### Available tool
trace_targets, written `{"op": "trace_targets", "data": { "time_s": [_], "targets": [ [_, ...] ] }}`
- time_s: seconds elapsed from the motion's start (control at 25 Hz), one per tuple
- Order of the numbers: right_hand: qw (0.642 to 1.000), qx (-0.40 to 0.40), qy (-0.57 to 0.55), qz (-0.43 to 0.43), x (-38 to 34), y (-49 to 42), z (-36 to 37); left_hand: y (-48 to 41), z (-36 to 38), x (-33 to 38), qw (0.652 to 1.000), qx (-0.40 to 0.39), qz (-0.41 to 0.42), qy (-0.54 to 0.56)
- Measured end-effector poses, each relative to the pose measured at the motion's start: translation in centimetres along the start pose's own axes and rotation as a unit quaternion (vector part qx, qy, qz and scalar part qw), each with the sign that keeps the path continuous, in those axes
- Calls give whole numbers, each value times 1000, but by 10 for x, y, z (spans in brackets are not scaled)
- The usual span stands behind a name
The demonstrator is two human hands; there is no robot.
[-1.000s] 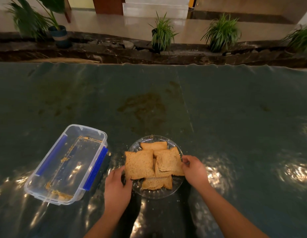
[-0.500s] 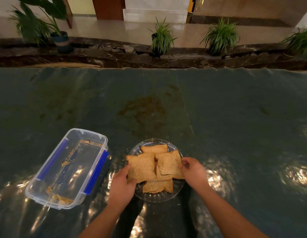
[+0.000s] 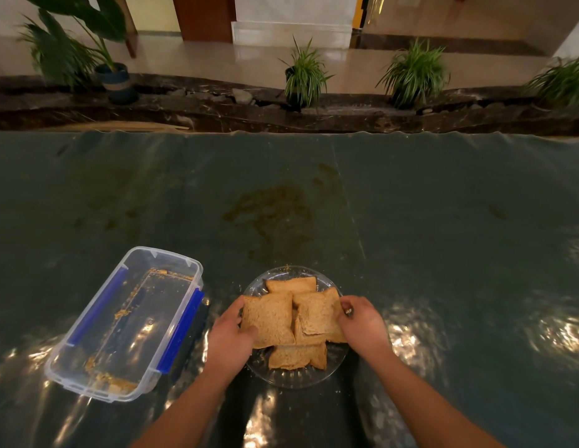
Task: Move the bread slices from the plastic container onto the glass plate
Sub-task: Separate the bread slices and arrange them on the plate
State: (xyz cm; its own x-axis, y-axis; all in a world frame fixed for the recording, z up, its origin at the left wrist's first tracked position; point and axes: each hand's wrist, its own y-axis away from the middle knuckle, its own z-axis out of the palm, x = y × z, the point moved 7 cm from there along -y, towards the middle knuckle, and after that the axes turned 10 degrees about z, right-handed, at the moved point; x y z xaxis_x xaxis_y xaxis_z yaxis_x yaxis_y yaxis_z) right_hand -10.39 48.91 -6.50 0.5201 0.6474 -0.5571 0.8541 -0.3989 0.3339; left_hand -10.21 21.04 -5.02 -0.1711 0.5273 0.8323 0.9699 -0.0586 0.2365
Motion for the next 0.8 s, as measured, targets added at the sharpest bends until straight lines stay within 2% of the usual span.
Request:
{"op": "trace_targets", "data": {
  "time_s": [0.28,0.44,0.8],
  "targets": [
    [1000,7,-9,-5,0,2,-1,5,3,-12,1000,-3,-18,5],
    [1000,12,-11,-2,0,4,-2,6,8,-8,1000,-16,2,-2],
    [1000,22,-18,5,6,5,-4,14,2,-3,999,35,16,4]
  ]
}}
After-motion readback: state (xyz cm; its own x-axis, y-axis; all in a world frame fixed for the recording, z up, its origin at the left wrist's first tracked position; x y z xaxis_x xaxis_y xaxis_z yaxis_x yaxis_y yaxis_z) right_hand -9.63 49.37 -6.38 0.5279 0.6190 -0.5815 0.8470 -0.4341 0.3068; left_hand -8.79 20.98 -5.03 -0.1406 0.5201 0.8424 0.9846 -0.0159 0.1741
